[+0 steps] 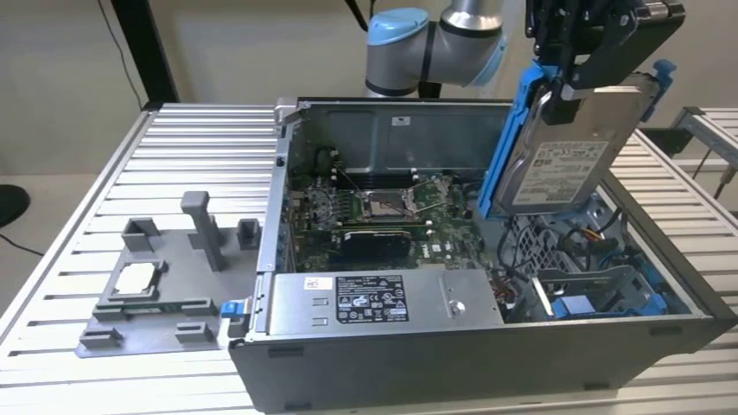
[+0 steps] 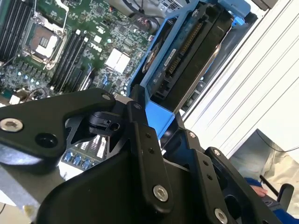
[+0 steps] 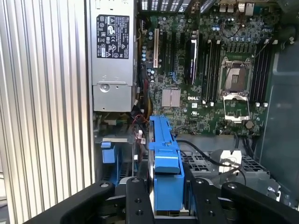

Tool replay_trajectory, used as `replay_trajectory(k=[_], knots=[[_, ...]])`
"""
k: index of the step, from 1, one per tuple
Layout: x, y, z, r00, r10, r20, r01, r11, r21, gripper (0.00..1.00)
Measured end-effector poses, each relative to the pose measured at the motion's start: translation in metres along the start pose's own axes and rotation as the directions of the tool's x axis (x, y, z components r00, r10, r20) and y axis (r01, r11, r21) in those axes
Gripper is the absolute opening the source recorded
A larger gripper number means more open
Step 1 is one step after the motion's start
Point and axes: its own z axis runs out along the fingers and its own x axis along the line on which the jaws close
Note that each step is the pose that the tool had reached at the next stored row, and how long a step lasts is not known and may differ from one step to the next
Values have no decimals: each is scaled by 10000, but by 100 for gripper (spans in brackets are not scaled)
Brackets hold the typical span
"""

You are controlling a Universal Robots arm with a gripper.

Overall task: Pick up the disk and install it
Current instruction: 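Pick up the disk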

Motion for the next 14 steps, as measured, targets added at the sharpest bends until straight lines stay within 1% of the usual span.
replay_trajectory(k=[3,9,14], knots=[[15,-8,0,10000,0,-2,0,10000,0,0],[18,-12,-1,10000,-1,-3,1,10000,-1,0],[18,-14,-23,10000,0,-1,0,10000,0,0]])
